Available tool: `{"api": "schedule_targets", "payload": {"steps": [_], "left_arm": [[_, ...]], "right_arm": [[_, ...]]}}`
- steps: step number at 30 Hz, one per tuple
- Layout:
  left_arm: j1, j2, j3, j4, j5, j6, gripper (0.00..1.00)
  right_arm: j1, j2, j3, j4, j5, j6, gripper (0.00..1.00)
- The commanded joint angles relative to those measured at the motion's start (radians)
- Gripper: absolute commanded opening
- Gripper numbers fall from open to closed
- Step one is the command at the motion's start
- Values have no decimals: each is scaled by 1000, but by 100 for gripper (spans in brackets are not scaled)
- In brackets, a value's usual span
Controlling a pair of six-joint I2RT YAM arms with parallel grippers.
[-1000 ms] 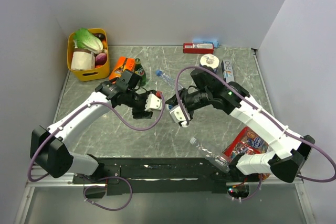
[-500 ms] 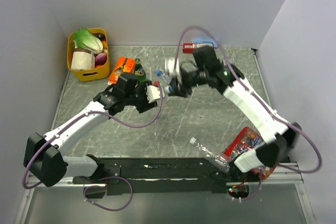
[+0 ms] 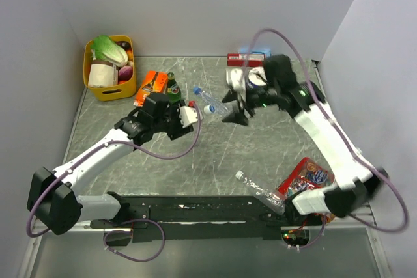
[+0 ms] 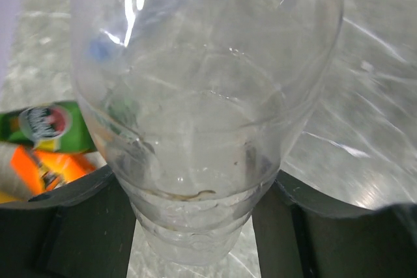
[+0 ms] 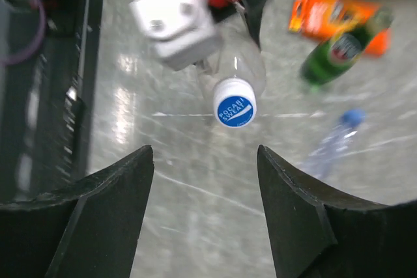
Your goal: Screw on the bottle caps
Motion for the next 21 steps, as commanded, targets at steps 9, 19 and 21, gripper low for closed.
{"api": "schedule_targets", "payload": {"steps": [9,19,21], "left_arm": [[4,-45,23,-169,317,229,1],[2,-54,19,-157,332,263,1],[2,-57,16,-152,332,260,1]], "right_arm": [[228,-206,-194,55,145,-643,71],[268,-143,-157,18,160,-715,56],[268,-134,-151,16,150,-709,50]]}}
